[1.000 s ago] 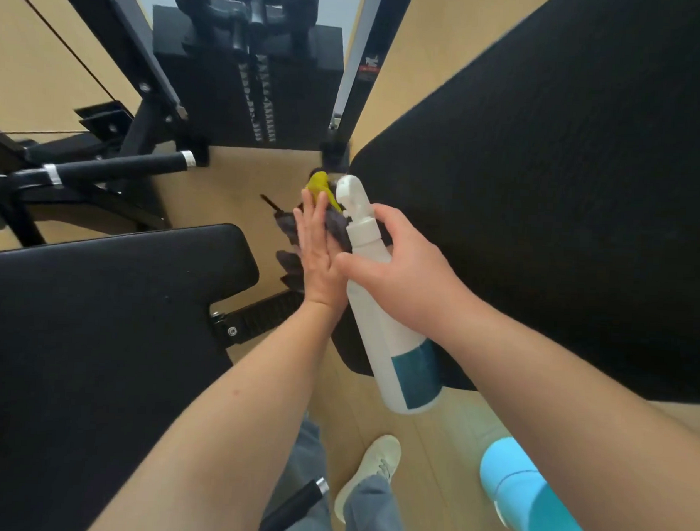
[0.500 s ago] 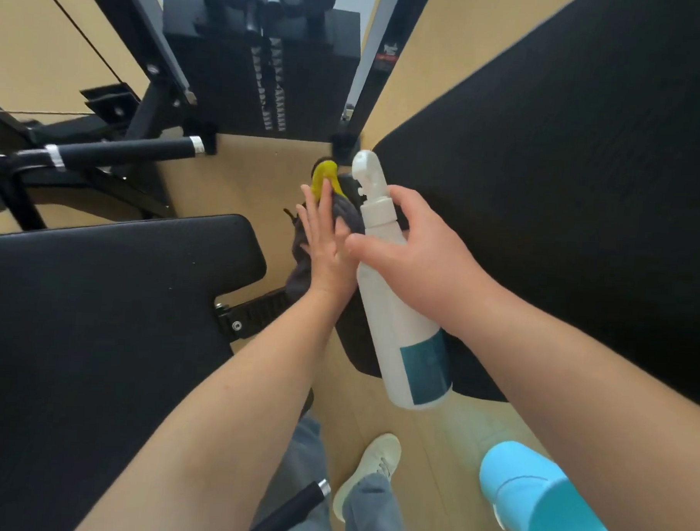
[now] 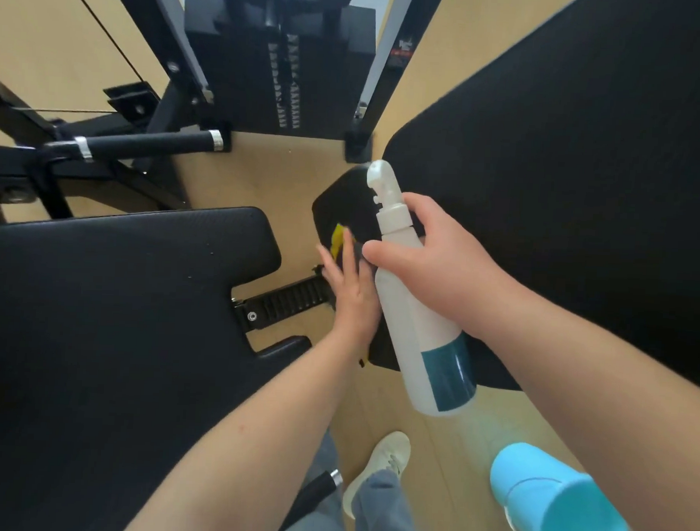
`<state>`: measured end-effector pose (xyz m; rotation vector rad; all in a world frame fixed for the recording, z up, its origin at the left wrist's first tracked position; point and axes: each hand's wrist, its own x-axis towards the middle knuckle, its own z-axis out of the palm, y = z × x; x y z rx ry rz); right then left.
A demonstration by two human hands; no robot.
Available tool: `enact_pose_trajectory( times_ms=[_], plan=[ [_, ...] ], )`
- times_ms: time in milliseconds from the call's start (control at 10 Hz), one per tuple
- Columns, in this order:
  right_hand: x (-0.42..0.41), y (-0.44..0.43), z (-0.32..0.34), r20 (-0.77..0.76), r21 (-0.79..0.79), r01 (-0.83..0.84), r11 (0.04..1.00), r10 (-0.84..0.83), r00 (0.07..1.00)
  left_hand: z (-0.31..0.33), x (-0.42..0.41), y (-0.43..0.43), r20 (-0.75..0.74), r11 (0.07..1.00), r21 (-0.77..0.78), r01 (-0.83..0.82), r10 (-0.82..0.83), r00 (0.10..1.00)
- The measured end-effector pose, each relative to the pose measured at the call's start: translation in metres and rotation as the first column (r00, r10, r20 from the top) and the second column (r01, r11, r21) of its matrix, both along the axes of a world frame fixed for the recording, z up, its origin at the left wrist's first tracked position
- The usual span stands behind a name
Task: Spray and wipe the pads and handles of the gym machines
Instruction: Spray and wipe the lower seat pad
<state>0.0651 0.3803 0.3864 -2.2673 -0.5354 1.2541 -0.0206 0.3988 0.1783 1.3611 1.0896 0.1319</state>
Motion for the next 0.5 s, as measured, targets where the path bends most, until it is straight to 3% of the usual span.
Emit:
enact_pose_trajectory(
  times_ms=[100, 200, 300, 500],
  plan=[
    [-0.004, 0.0, -0.003, -0.003, 0.054, 0.008, 0.998, -0.008, 1.0, -0.027, 0.036, 0.053, -0.038, 0.989, 0.149, -0.015, 0.021, 0.999],
    [-0.006, -0.002, -0.004, 0.005, 0.088, 0.005, 0.996, -0.005, 1.0, -0.044, 0.039, 0.073, -0.037, 0.993, 0.097, -0.068, 0.072, 0.997],
    [-0.005, -0.011, -0.003, 0.01, 0.105, 0.011, 0.994, -0.012, 1.0, -0.035, 0.021, 0.059, 0.047, 0.97, -0.124, -0.211, 0.218, 0.975],
    [-0.017, -0.047, 0.001, 0.013, 0.1, 0.002, 0.995, -0.003, 1.0, -0.035, -0.008, -0.006, -0.042, 0.956, -0.119, -0.268, 0.265, 0.963]
  ],
)
